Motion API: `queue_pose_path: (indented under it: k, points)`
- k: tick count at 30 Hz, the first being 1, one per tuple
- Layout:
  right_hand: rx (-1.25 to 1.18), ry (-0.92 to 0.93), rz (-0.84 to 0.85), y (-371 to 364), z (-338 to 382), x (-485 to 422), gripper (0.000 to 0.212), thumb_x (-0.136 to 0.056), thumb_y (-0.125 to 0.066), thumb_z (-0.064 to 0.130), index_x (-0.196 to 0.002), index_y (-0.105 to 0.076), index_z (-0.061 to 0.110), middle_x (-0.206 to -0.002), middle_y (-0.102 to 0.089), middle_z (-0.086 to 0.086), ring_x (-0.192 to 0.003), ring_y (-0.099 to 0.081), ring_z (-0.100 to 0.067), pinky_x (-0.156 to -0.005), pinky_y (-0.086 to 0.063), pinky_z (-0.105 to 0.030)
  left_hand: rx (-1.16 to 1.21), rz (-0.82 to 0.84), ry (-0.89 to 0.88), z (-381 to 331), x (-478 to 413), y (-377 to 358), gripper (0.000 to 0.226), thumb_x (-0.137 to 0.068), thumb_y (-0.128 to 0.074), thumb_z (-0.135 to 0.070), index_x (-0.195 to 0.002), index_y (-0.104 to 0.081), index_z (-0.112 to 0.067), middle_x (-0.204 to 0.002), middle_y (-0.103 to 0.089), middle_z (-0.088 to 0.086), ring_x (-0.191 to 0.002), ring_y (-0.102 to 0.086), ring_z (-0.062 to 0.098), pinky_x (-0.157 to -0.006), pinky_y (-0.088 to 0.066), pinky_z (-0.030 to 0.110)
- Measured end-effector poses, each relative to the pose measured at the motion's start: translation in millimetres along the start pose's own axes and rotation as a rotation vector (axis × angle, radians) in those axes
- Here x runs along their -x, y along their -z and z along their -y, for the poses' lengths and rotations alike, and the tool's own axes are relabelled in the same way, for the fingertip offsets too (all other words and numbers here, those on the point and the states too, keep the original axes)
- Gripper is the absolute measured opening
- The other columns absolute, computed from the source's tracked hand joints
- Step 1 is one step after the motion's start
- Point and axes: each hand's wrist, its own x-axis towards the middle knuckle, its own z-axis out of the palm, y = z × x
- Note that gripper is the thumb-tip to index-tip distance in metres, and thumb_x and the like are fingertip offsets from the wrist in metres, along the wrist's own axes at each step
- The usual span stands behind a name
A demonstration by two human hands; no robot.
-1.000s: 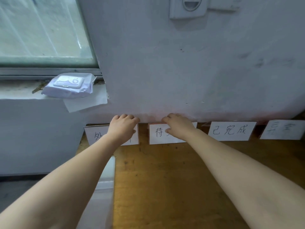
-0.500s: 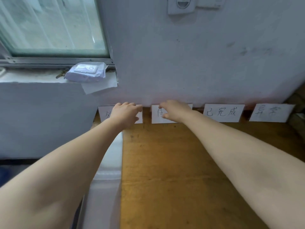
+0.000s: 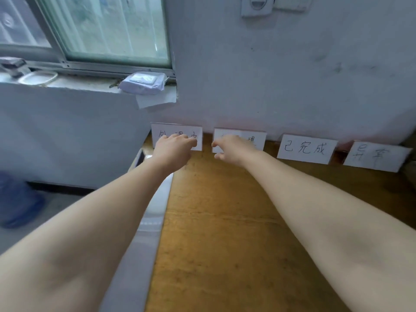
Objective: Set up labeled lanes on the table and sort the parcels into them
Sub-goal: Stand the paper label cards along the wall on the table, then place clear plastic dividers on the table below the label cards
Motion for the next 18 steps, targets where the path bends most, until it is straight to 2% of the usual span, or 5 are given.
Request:
queue_pose_path:
  k: [5, 10, 13, 18]
  points:
    - [0.039, 0.075, 0.003, -7, 21, 13, 0.037, -0.099, -0.05, 0.033, -0.134, -0.05, 0.022, -0.13, -0.054, -0.005, -0.12, -0.051, -0.027, -0.089, -0.047, -0.041, 0.013, -0.005, 0.04, 4, 31, 7, 0.028, -0.095, -0.052, -0.02, -0.124, -0.053, -0.021, -0.119, -0.058, 0.001, -0.113, -0.051, 0.024, -0.086, -0.037, 0.035]
    - [0.04, 0.129, 0.02, -13, 51, 10, 0.041, -0.098, -0.05, 0.036, -0.138, -0.047, 0.027, -0.134, -0.052, -0.003, -0.122, -0.049, -0.026, -0.09, -0.047, -0.041, 0.037, 0.04, 0.11, 34, 55, 1, 0.031, -0.095, -0.052, -0.029, -0.126, -0.05, -0.023, -0.124, -0.057, -0.001, -0.117, -0.05, 0.024, -0.092, -0.037, 0.037]
    - [0.039, 0.153, 0.031, -15, 75, 2, 0.04, -0.098, -0.05, 0.034, -0.137, -0.047, 0.027, -0.134, -0.052, -0.003, -0.122, -0.049, -0.027, -0.085, -0.044, -0.038, 0.051, 0.067, 0.16, 60, 69, -6, 0.032, -0.095, -0.052, -0.029, -0.127, -0.05, -0.025, -0.129, -0.055, -0.003, -0.12, -0.049, 0.023, -0.091, -0.037, 0.035]
    - [0.01, 0.199, 0.055, -23, 121, -11, 0.041, -0.097, -0.054, 0.031, -0.137, -0.049, 0.025, -0.133, -0.054, -0.004, -0.12, -0.052, -0.027, -0.091, -0.05, -0.043, 0.051, 0.115, 0.212, 103, 94, -18, 0.03, -0.096, -0.051, -0.03, -0.125, -0.051, -0.023, -0.124, -0.057, 0.001, -0.111, -0.055, 0.026, -0.082, -0.043, 0.035]
